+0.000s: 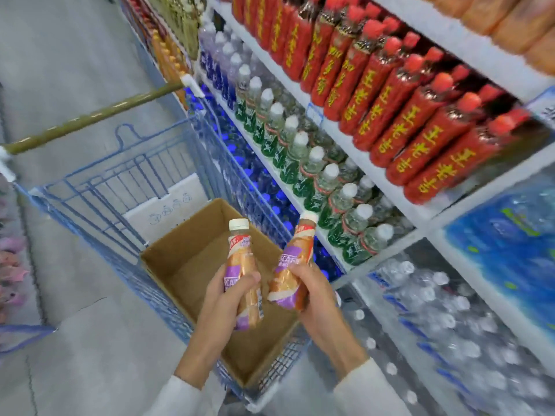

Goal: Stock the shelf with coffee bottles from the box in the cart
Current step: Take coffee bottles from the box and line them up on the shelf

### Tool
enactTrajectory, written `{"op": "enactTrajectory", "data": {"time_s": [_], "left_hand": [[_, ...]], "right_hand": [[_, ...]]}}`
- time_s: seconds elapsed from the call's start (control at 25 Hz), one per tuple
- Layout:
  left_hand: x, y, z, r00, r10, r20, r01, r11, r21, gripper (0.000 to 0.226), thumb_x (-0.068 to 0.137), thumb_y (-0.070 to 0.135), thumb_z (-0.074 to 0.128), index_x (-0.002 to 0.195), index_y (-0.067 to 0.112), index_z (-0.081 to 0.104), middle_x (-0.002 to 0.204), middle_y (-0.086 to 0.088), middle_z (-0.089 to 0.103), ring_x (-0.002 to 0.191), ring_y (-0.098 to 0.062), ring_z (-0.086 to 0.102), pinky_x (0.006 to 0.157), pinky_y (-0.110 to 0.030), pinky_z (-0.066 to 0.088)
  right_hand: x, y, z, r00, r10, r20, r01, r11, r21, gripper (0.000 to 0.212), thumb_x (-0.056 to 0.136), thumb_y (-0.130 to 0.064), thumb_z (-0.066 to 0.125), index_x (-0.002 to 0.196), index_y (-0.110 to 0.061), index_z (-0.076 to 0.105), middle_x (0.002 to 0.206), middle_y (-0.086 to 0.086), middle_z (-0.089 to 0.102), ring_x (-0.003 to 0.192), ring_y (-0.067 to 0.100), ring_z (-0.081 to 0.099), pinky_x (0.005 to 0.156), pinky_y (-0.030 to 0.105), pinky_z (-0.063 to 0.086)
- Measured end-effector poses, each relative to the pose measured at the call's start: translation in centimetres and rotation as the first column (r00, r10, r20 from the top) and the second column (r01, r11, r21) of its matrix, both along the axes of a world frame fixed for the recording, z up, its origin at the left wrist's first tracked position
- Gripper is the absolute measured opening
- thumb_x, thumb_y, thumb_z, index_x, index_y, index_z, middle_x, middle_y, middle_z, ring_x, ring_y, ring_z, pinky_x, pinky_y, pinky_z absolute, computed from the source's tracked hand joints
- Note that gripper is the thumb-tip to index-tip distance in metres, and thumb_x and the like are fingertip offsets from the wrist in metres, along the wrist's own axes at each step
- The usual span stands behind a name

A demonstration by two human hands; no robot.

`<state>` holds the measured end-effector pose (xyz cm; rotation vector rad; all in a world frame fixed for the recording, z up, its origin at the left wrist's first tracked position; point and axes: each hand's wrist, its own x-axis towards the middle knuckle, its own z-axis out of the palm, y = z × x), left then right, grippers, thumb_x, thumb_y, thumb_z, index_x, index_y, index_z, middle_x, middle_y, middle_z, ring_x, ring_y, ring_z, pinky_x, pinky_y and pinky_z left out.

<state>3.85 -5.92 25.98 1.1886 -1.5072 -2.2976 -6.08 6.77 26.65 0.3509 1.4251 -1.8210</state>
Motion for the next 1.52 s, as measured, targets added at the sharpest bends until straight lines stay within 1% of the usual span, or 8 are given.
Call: {"op": "enactTrajectory", "data": {"time_s": [0.28,0.48,0.64,0.8,0.92,1.16,1.4,1.52], "left_hand": [[-2.6,15.0,5.7,0.948,-0.295,-0.12,0.286,0.954,-0.09,0.026,0.08,0.022,0.077,0.1,0.009,0.066,0.078,-0.012,0.073,0.065,-0.02,0.069,0.059,-0.031,0.055],[-3.0,28.6,8.3,0.867,-0.476,-0.145,0.472,0.879,-0.066,0.051,0.066,0.038,0.079,0.11,0.014,0.07,0.097,-0.019,0.076,0.082,-0.033,0.073,0.081,-0.052,0.059],[-3.2,39.7,11.1,0.779,-0.603,-0.174,0.591,0.798,-0.121,0.034,0.069,0.03,0.08,0.098,0.014,0.071,0.08,-0.011,0.075,0.076,-0.032,0.07,0.086,-0.057,0.056],[-3.9,47.9,13.2,0.678,-0.704,-0.211,0.69,0.709,-0.146,0.041,0.064,0.036,0.082,0.097,0.014,0.072,0.083,-0.014,0.074,0.075,-0.03,0.068,0.079,-0.051,0.055],[-5.1,52.5,14.5,0.587,-0.782,-0.209,0.768,0.619,-0.164,0.052,0.053,0.038,0.082,0.096,0.01,0.072,0.086,-0.022,0.073,0.072,-0.031,0.067,0.077,-0.05,0.055],[-8.7,60.5,16.1,0.423,-0.878,-0.225,0.843,0.472,-0.258,0.042,0.067,0.041,0.083,0.101,0.02,0.07,0.09,-0.015,0.076,0.079,-0.035,0.073,0.082,-0.05,0.059],[-11.9,68.0,20.1,0.195,-0.934,-0.299,0.816,0.323,-0.479,0.024,0.086,0.043,0.074,0.105,0.035,0.061,0.099,0.0,0.071,0.084,-0.008,0.07,0.068,-0.019,0.053],[-14.4,72.5,22.8,0.12,-0.921,-0.371,0.762,0.325,-0.561,0.034,0.082,0.054,0.075,0.109,0.047,0.056,0.112,0.004,0.065,0.099,-0.005,0.066,0.08,-0.021,0.054]], "right_hand": [[1.6,17.5,4.3,0.958,-0.207,-0.197,0.218,0.975,0.035,0.045,0.081,-0.027,0.075,0.122,-0.015,0.063,0.11,0.013,0.074,0.094,0.026,0.072,0.079,0.041,0.057],[5.4,32.4,7.1,0.893,-0.343,-0.292,0.372,0.927,0.05,0.04,0.084,-0.029,0.076,0.12,-0.018,0.063,0.097,0.007,0.076,0.081,0.02,0.074,0.073,0.038,0.057],[8.5,42.9,8.8,0.803,-0.489,-0.34,0.528,0.849,0.028,0.044,0.075,-0.034,0.077,0.116,-0.022,0.065,0.099,0.005,0.076,0.087,0.021,0.073,0.086,0.046,0.058],[10.2,50.9,10.4,0.674,-0.646,-0.359,0.688,0.726,-0.014,0.029,0.086,-0.019,0.075,0.114,-0.016,0.064,0.093,0.006,0.074,0.079,0.019,0.071,0.077,0.044,0.058],[10.6,55.3,11.9,0.6,-0.702,-0.383,0.758,0.652,-0.008,0.047,0.068,-0.03,0.079,0.111,-0.016,0.066,0.094,0.008,0.073,0.082,0.021,0.07,0.087,0.054,0.056],[9.4,62.6,13.6,0.508,-0.755,-0.414,0.836,0.548,0.025,0.059,0.061,-0.036,0.082,0.115,-0.018,0.065,0.097,0.008,0.075,0.082,0.022,0.074,0.076,0.044,0.059],[7.1,68.8,17.7,0.388,-0.757,-0.526,0.894,0.448,0.015,0.042,0.076,-0.031,0.08,0.116,-0.027,0.067,0.102,0.004,0.077,0.094,0.023,0.075,0.093,0.049,0.058],[5.0,72.3,21.0,0.31,-0.716,-0.626,0.912,0.411,-0.018,0.04,0.081,-0.03,0.079,0.118,-0.026,0.065,0.106,0.006,0.076,0.097,0.025,0.074,0.089,0.046,0.06]]}}
